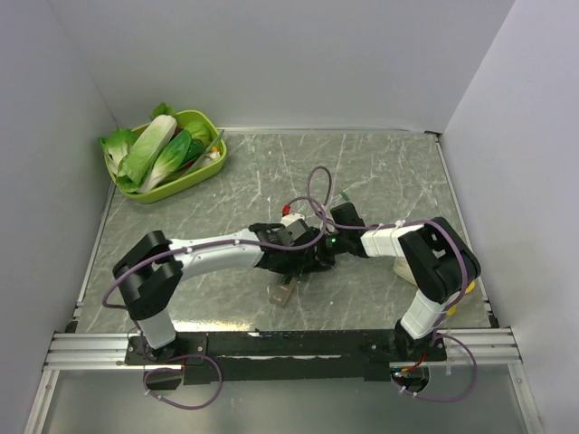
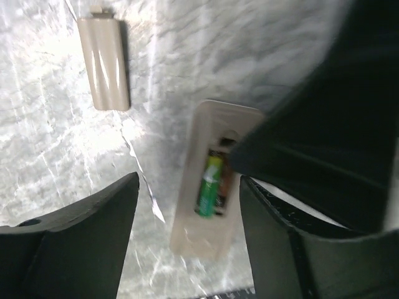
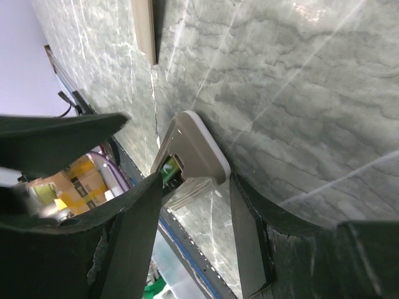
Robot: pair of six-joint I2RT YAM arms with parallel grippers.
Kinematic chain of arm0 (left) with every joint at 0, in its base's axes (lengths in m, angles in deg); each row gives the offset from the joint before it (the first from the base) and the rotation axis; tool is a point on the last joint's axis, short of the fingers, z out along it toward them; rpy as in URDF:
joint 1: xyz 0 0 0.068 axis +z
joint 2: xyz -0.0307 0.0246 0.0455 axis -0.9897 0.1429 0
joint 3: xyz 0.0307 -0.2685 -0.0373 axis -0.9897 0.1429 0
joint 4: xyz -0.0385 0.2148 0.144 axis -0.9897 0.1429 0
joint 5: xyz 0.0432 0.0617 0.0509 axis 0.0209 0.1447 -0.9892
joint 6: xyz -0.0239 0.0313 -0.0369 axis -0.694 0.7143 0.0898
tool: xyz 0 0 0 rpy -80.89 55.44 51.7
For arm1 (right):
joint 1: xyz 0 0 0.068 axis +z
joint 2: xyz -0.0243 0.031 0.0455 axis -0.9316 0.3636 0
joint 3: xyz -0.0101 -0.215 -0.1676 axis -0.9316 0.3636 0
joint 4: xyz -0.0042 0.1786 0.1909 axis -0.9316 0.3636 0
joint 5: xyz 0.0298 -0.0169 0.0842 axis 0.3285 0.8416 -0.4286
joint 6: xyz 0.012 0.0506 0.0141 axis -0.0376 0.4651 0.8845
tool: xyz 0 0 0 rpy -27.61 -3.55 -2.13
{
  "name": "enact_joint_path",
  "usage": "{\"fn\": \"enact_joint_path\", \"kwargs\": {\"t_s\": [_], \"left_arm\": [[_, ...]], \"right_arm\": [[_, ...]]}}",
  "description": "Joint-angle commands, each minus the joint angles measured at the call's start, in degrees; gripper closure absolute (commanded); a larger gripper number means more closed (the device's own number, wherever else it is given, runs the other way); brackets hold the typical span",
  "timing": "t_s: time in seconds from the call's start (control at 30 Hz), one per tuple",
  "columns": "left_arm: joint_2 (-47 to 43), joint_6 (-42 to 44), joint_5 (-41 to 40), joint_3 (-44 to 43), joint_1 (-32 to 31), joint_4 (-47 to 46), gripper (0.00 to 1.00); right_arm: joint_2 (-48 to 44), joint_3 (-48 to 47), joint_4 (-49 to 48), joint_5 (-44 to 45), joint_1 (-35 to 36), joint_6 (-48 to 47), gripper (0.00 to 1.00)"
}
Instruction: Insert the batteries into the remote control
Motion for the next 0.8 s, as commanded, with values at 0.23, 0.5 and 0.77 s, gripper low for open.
{"fn": "enact_joint_path", "kwargs": {"t_s": [0.23, 0.5, 0.77], "left_arm": [[-10.4, -3.1, 3.8, 2.1, -0.2, 1.3, 0.42], [-9.8, -3.7, 7.0, 3.2, -1.5, 2.0, 0.67], [-6.5, -3.6, 6.9, 1.8, -2.4, 4.0, 0.78]], "right_arm": [[1.1, -0.2, 0.2, 1.6, 1.0, -2.0, 0.44], [1.1, 0.1, 0.1, 1.7, 1.0, -1.7, 0.44], [1.1, 0.0, -0.2, 1.6, 1.5, -1.5, 0.44]]}}
